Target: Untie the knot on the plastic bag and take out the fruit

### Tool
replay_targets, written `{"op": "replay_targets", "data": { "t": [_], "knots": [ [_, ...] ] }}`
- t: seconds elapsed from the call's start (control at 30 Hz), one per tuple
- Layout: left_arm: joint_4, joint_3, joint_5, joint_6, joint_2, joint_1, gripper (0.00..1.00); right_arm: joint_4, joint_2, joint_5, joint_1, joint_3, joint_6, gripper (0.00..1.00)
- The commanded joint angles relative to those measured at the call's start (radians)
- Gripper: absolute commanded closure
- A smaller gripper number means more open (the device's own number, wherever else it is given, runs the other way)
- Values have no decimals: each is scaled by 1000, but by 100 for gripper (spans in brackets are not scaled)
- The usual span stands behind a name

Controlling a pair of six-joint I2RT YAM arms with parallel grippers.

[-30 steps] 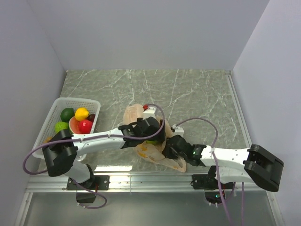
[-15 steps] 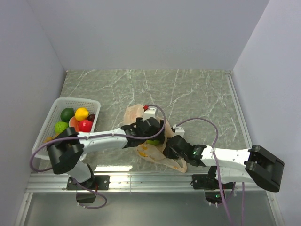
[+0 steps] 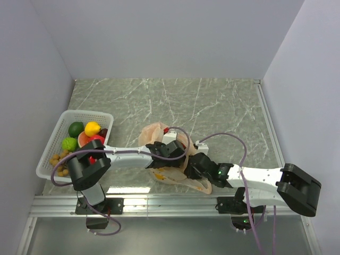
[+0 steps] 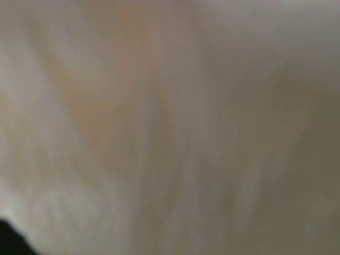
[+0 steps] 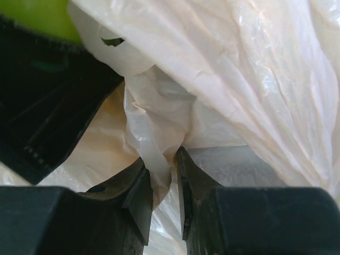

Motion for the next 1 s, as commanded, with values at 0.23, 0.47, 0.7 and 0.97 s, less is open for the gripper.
{"op": "replay_targets", "data": {
  "t": [0.23, 0.47, 0.7, 0.97],
  "knots": [
    [-24, 11, -13, 18, -253, -24, 67, -38, 5, 41, 6, 25, -18, 71],
    [-81, 86, 95, 87, -424, 10, 67, -55, -14, 58, 4, 29, -15, 71],
    [-116, 79, 243, 108, -687, 312, 66, -66, -17, 61, 4, 38, -21, 71],
    [-344, -4, -45, 144, -790, 828, 63, -87, -53, 70, 6, 33, -25, 71]
  ]
}}
